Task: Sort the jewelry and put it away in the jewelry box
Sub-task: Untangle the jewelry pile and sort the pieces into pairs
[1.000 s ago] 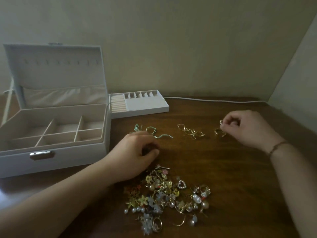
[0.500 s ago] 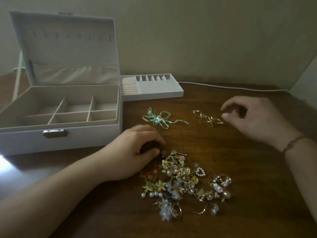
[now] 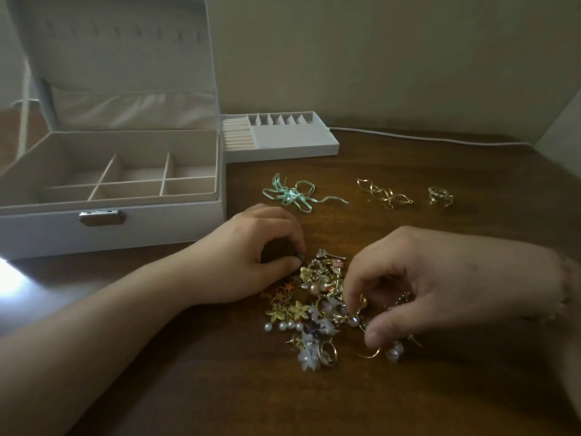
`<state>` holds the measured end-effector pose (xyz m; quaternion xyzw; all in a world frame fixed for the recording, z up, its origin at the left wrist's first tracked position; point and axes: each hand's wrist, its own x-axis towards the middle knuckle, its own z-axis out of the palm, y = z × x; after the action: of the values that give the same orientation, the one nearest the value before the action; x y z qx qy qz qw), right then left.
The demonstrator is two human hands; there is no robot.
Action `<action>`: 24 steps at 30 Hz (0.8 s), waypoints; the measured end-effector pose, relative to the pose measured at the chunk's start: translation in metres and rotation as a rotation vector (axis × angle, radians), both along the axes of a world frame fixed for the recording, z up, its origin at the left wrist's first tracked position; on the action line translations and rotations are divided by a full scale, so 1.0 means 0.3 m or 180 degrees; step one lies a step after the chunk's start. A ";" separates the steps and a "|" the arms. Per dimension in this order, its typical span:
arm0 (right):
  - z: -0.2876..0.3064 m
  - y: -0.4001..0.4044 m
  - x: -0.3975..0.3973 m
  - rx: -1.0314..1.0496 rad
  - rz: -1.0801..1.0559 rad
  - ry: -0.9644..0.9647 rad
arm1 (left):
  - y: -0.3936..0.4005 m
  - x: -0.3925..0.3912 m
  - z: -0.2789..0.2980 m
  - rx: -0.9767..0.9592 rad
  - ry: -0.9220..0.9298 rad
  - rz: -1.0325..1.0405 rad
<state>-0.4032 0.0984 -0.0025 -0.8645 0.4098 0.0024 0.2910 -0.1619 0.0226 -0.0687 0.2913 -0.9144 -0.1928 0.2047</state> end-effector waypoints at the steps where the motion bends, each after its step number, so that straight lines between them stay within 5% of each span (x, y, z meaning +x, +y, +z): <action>1: -0.006 0.004 0.011 -0.0152 0.0053 0.0025 | 0.000 0.000 0.000 -0.0007 -0.0001 0.0005; 7: -0.041 0.021 0.077 -0.1250 0.0326 0.0424 | 0.001 -0.001 0.004 -0.0053 -0.0014 -0.0011; 14: -0.008 0.000 0.004 -0.0893 0.0145 0.0843 | 0.006 0.004 0.010 0.0076 0.0114 -0.0138; 20: 0.016 -0.026 -0.065 -0.1083 -0.0321 0.0093 | 0.022 0.007 0.025 0.0236 -0.0171 -0.0810; 24: -0.023 -0.049 -0.042 -0.1128 -0.0376 0.0159 | 0.020 0.009 0.029 0.0232 -0.0176 -0.0808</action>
<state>-0.4158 0.0839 -0.0094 -0.8763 0.4610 -0.0655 0.1235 -0.1591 0.0285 -0.0600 0.1857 -0.9416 -0.2422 0.1426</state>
